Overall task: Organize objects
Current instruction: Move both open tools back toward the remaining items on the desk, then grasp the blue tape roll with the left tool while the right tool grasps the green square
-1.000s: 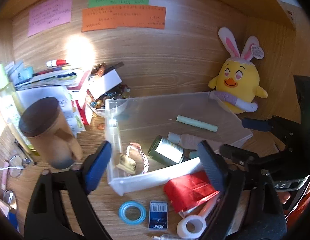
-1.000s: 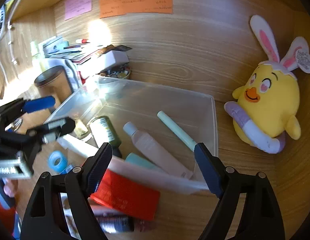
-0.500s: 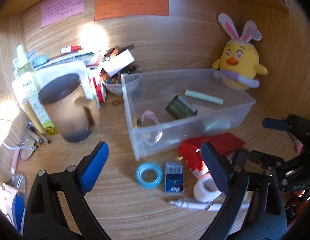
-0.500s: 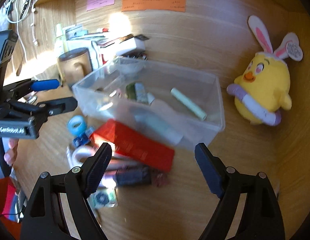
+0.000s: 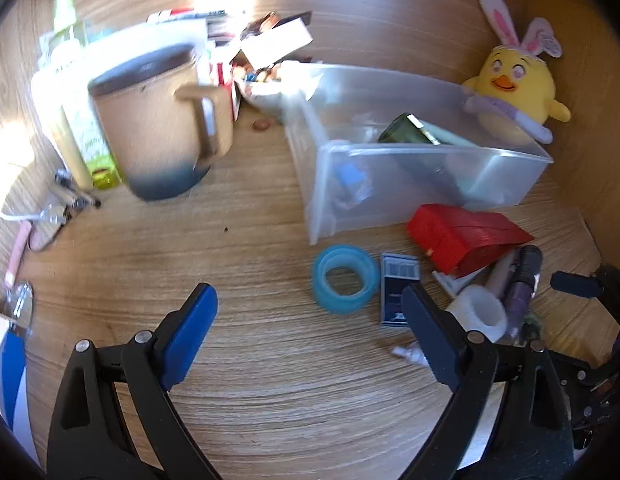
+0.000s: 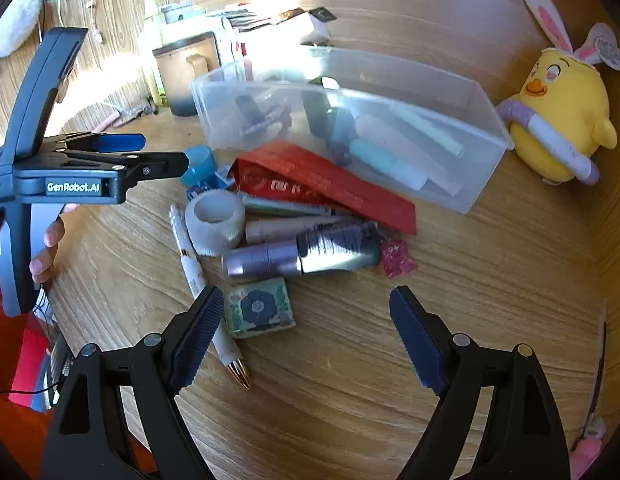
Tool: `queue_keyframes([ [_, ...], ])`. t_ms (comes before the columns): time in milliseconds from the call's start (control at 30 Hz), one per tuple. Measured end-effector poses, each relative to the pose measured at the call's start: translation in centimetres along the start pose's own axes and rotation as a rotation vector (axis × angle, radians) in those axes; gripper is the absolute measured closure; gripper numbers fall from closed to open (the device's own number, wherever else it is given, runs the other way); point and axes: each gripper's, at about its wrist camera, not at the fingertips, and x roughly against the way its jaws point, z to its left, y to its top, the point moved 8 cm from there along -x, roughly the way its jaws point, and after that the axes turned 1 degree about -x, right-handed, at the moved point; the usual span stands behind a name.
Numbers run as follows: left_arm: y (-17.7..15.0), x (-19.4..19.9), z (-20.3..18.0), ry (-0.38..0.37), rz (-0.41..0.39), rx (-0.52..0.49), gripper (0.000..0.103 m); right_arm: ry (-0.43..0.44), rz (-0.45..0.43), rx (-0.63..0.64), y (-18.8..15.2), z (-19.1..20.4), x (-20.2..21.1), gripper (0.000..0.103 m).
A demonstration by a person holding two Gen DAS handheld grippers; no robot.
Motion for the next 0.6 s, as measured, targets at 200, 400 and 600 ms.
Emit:
queue_keyframes([
  [200,0.2,-0.9,0.0,-0.002,0.026,-0.002,0.01,0.015,0.013,-0.024,-0.3,0.0,-0.2,0.023],
  [400,0.5,-2.0,-0.7,-0.011,0.053,-0.022,0.028,0.037,0.026,-0.013,-0.5,0.3,-0.3,0.046],
  [600,0.9,-2.2,-0.7,-0.014,0.04,-0.011,0.041,0.026,0.019,0.01,-0.5,0.4,-0.3,0.066],
])
